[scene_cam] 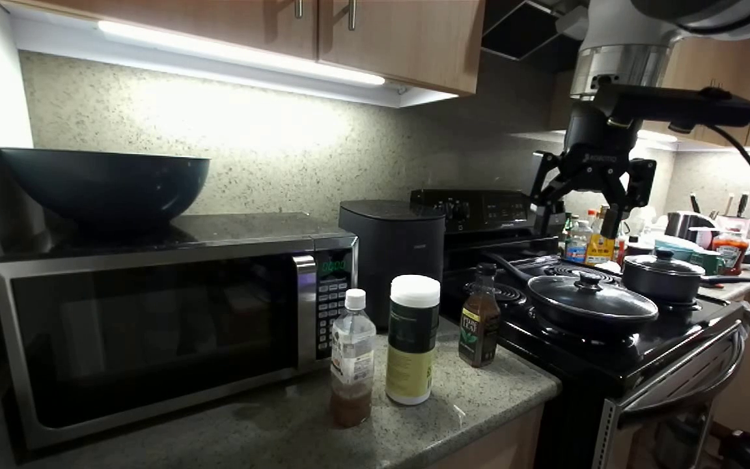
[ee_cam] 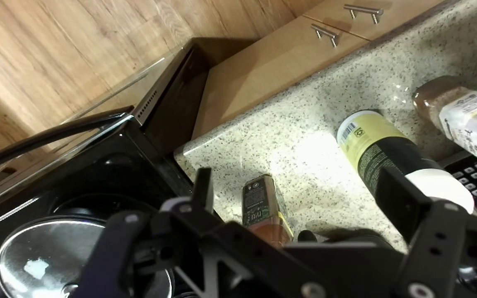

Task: Move the glass bottle backwards and move the container on the right to the right then move the glass bottle forwards.

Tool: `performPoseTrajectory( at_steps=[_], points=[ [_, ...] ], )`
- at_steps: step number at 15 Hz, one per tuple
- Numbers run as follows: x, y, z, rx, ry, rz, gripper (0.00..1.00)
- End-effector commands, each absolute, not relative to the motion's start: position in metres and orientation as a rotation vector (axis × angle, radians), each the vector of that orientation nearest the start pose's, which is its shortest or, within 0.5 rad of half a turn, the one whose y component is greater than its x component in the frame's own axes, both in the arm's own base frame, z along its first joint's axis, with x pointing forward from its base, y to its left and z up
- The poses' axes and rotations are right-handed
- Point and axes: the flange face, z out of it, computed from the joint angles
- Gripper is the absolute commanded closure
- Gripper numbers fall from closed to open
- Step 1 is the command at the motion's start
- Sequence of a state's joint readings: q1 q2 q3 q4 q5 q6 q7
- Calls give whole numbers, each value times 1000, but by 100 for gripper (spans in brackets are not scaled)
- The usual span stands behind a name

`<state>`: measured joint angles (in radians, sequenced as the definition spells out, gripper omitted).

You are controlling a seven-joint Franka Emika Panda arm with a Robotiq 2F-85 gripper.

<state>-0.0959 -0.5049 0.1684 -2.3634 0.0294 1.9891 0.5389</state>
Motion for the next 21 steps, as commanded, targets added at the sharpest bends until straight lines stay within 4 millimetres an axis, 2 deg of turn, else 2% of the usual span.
performPoseTrajectory(
  at_steps=[1, 4, 9, 13, 14, 15, 17, 20, 21],
  points=[
    [412, 39, 523, -3055, 767, -212, 0],
    [437, 26, 507, -3014, 798, -164, 0],
    [484, -5, 477, -2992, 878, -105, 0],
    [521, -19, 463, -2996, 942, -94, 0],
    [525, -21, 462, -3002, 959, -85, 0],
    [511, -19, 464, -2989, 906, -77, 0],
    [523, -22, 460, -2991, 921, -72, 0],
    [526, -22, 459, -2991, 923, -71, 0],
    [531, -25, 453, -3028, 849, -55, 0]
  ],
)
